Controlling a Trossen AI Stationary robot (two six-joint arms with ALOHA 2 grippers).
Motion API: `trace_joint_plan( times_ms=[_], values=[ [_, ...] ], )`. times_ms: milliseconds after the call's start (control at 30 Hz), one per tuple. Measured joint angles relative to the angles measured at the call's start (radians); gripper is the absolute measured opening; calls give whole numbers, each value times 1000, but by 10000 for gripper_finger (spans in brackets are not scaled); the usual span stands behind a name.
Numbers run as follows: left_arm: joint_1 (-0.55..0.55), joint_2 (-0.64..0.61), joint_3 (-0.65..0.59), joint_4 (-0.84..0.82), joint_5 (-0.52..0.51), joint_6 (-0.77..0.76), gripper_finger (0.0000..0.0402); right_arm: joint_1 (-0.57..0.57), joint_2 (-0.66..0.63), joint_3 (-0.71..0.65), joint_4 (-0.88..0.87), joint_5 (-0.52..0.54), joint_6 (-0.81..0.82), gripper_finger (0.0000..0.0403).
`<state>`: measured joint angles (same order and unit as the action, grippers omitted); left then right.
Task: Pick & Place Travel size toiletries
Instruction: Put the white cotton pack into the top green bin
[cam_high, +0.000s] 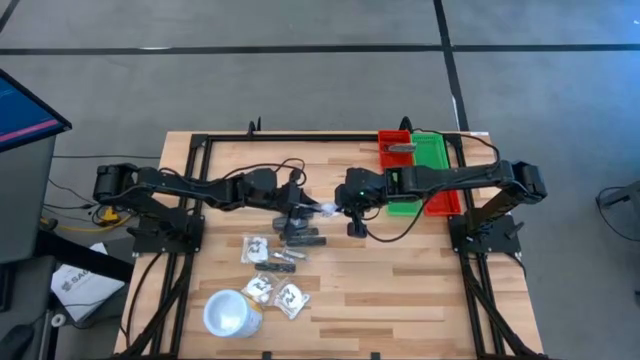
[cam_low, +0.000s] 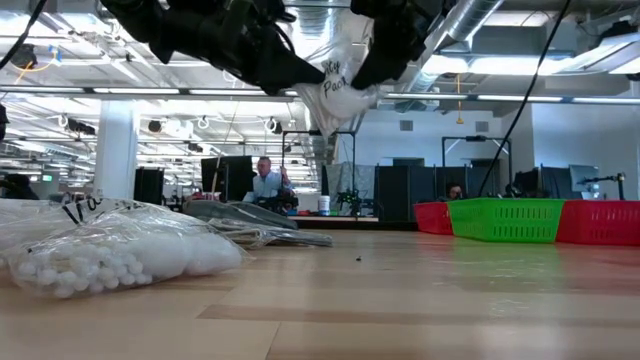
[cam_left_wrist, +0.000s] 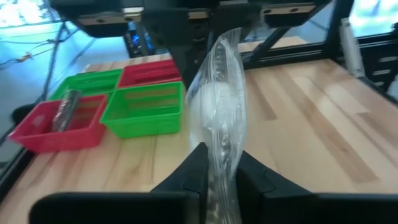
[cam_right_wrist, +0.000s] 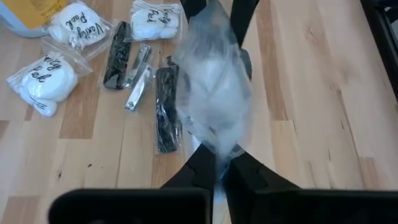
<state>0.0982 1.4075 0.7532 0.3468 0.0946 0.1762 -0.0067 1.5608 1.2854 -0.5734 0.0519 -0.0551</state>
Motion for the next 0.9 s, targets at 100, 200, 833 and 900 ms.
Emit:
trace_joint_plan(
  times_ms=[100, 200, 833, 900],
  values=[
    [0, 0, 0, -4, -46, -1, 57, 0, -8, -1, -11, 1, 3, 7],
    [0, 0, 0, -4, -55, -1, 70, 0, -35, -1, -21, 1, 3, 4],
    [-22, -100, -2, -23, -57, -1, 88, 11, -324, -124, -177, 210, 151, 1],
    [-28, -100, -3, -29, -57, -1, 88, 8, -393, -212, -139, 217, 183, 1]
  ],
)
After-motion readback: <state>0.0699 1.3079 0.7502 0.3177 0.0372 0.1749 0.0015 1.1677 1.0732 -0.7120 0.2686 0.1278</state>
